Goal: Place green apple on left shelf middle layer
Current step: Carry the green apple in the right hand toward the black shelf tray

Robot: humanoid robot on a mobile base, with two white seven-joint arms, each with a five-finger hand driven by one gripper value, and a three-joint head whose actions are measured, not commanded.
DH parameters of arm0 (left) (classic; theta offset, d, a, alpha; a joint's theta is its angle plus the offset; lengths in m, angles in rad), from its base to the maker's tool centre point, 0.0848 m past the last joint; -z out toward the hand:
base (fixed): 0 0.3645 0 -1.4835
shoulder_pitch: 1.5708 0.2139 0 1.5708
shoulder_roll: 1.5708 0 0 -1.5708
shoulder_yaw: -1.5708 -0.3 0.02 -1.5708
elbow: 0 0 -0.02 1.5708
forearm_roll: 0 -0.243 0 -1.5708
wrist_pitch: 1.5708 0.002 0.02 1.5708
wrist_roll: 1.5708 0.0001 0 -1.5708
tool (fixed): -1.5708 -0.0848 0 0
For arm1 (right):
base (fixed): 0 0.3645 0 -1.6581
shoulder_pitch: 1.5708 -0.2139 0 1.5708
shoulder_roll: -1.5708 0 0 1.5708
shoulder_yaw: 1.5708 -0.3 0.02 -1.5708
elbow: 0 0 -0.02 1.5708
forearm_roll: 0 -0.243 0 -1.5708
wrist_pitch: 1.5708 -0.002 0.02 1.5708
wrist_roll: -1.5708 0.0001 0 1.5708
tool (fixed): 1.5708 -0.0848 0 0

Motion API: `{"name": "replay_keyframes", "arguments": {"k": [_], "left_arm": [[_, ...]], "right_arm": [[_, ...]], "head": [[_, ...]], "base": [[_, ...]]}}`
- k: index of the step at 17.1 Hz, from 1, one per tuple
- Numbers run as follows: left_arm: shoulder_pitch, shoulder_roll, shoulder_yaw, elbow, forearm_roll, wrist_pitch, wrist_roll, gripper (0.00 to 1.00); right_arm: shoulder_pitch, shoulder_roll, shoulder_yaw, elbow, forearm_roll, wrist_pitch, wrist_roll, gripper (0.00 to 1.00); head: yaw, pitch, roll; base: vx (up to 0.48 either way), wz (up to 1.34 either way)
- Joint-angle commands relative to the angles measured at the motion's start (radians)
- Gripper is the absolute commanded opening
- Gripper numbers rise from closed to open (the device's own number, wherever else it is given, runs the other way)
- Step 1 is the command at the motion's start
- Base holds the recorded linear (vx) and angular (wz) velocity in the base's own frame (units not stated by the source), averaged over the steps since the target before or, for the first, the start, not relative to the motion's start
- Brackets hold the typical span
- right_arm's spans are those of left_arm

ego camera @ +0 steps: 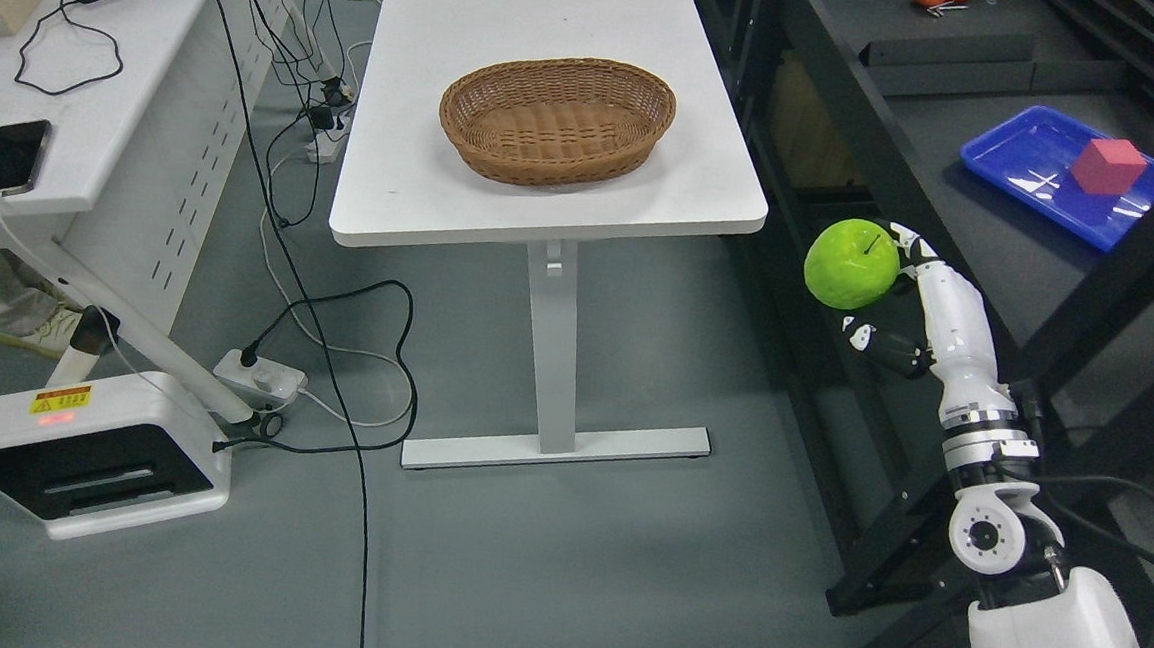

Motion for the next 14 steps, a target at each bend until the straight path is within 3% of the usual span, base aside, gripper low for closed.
{"name": "replay_keyframes", "arguments": {"k": [1,8,14], "left_arm": [[0.000,0.017,0.000,0.000,0.000,0.001,0.000,1.00],[0.000,0.017,0.000,0.000,0.000,0.001,0.000,1.00],[0.000,0.017,0.000,0.000,0.000,0.001,0.000,1.00]], "right_arm": [[0.012,0.017,0.012,-0.006,-0.001,-0.009,0.007,0.01],[0.017,0.017,0.012,-0.006,-0.001,-0.009,0.009,0.01],[0.026,0.015,0.012,-0.006,-0.001,-0.009,0.009,0.01]], "head": [[0.0000,0.000,0.000],[0.0000,0.000,0.000],[0.0000,0.000,0.000]], "base": [[-0.407,-0.05],[-0.353,-0.01],[-0.206,-0.29]]}}
